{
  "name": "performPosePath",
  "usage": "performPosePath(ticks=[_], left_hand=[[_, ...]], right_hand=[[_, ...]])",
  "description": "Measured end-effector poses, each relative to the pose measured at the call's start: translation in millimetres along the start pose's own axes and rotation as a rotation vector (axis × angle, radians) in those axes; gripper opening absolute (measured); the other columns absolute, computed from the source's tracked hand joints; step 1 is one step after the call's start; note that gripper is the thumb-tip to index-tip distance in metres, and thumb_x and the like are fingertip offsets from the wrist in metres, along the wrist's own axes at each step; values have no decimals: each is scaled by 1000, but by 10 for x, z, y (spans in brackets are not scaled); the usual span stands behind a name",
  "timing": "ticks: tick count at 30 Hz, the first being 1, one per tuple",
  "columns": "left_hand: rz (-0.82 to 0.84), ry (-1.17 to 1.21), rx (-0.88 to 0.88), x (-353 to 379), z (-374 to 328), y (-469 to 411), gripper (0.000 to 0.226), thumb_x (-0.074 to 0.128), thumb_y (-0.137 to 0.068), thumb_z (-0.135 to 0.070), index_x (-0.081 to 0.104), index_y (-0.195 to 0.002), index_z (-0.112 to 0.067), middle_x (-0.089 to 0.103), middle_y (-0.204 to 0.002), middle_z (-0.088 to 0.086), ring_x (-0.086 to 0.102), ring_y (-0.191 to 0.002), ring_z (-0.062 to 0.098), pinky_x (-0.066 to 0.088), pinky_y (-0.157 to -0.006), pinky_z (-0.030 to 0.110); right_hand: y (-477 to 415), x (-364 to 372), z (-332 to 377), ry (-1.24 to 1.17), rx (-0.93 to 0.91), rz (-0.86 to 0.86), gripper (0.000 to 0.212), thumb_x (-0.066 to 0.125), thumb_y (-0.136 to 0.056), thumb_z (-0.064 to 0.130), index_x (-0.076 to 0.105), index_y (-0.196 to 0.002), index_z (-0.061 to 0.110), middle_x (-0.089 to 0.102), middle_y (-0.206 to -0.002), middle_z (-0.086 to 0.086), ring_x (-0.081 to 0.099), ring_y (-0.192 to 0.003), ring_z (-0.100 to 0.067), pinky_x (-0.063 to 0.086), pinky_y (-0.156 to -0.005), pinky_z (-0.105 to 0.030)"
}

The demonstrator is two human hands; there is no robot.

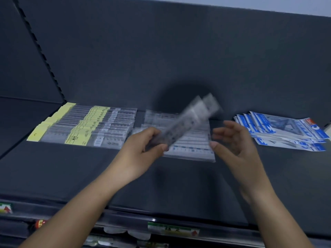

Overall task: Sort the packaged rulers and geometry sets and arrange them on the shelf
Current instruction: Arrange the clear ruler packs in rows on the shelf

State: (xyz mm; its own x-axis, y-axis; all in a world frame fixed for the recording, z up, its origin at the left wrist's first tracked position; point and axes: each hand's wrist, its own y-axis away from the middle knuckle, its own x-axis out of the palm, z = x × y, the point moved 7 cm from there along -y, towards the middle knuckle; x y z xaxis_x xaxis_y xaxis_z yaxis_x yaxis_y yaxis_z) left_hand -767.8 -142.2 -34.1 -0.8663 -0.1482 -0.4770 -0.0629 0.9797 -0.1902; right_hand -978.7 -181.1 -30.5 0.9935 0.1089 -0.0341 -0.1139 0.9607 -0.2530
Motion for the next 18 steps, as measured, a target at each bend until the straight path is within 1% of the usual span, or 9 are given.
performPosePath(ticks=[2,4,6,7,10,12,13,16,18], left_hand=[[-33,311,-121,29,-2,-16,5,60,-89,-11,61,-93,-12,73,-86,4,69,-77,13,52,-70,24],[-48,551,-199,84,-37,-23,8,57,-89,-7,61,-96,-10,74,-87,4,69,-80,13,56,-73,24],[-43,768,-253,160,-77,-24,14,56,-87,-10,61,-100,-8,74,-89,6,69,-83,16,58,-74,28],[-32,846,-267,202,-101,-23,19,57,-85,-13,61,-103,-8,73,-91,7,69,-84,17,58,-75,31],[41,888,-271,322,-148,-21,32,57,-78,-22,60,-107,-9,72,-100,7,66,-85,20,52,-80,43],[35,899,-234,288,-143,-47,33,58,-77,-20,59,-107,-8,72,-100,7,65,-85,19,48,-81,41],[-4,926,-196,212,-128,-69,30,61,-77,-17,58,-106,-7,72,-98,8,65,-87,19,49,-82,38],[-155,938,-91,-137,-15,-120,29,68,-72,-4,60,-99,-8,70,-97,11,66,-91,19,54,-82,26],[-186,822,-56,-329,58,-108,31,77,-64,1,63,-91,-6,71,-91,11,67,-84,19,56,-77,25]], right_hand=[[61,203,-88,-30,145,120,54,76,-67,16,49,-113,24,63,-109,-4,61,-99,-11,50,-85,-19],[140,436,-161,-8,257,280,64,82,-60,29,49,-115,27,65,-111,0,61,-105,-7,50,-91,-21],[213,649,-208,2,305,417,61,78,-62,32,50,-116,28,65,-112,3,61,-107,-4,49,-92,-22],[240,734,-213,9,294,463,52,75,-69,27,53,-116,25,67,-111,3,62,-104,-6,51,-91,-24],[237,820,-230,8,246,497,21,61,-87,6,57,-107,10,69,-91,-7,66,-84,-16,54,-75,-30],[205,748,-215,85,200,525,9,58,-89,3,56,-97,7,66,-78,-7,64,-72,-15,53,-66,-28],[178,686,-206,194,154,546,6,59,-89,5,54,-91,8,65,-75,-6,62,-69,-13,52,-64,-28],[87,450,-179,668,-31,585,15,63,-87,18,50,-81,12,62,-72,0,55,-67,-11,46,-69,-33],[42,325,-111,787,-97,581,18,63,-87,21,48,-78,16,55,-69,5,49,-66,-7,40,-66,-25]])
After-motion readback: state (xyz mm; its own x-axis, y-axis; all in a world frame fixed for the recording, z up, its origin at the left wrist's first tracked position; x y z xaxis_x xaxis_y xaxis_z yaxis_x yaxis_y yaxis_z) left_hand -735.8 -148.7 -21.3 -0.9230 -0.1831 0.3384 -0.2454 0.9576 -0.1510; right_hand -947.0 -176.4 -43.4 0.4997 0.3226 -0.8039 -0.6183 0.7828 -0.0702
